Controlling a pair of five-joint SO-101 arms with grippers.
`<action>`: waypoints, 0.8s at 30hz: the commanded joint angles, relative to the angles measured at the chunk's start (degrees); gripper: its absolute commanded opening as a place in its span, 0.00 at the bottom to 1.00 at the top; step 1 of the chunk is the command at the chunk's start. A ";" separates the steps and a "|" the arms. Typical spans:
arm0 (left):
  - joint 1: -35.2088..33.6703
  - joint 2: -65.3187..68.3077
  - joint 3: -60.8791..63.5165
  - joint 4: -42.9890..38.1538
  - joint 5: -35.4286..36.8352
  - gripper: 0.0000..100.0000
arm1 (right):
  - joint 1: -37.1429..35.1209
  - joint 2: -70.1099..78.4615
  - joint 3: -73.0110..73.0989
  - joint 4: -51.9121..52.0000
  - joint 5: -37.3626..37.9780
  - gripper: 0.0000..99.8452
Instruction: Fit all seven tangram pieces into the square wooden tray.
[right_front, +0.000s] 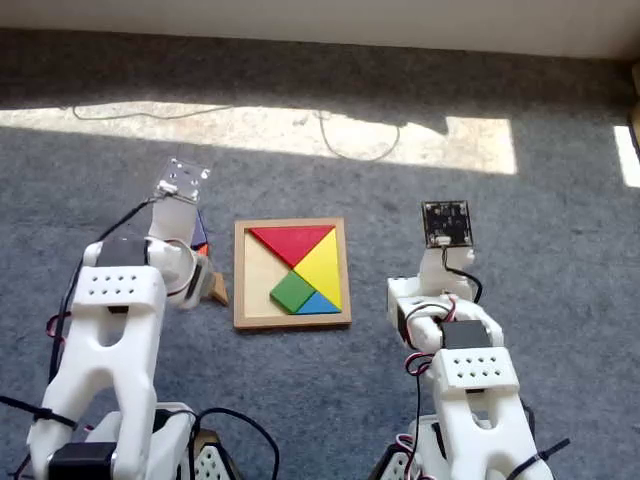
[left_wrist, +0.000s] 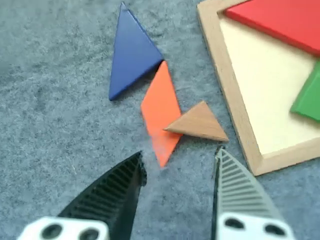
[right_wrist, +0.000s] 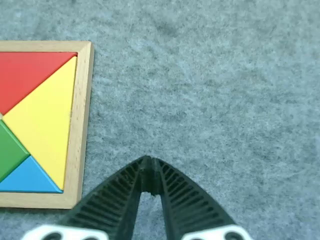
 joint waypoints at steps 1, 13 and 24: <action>3.21 -1.98 0.57 -2.81 -5.71 0.22 | 0.31 -0.92 -0.04 -1.19 0.00 0.01; 4.79 -1.89 0.75 -5.10 -4.31 0.22 | 0.31 -0.92 -0.04 -1.19 0.00 0.01; 2.42 -1.89 3.03 -5.01 13.10 0.22 | 0.31 -0.92 -0.04 -1.19 0.00 0.01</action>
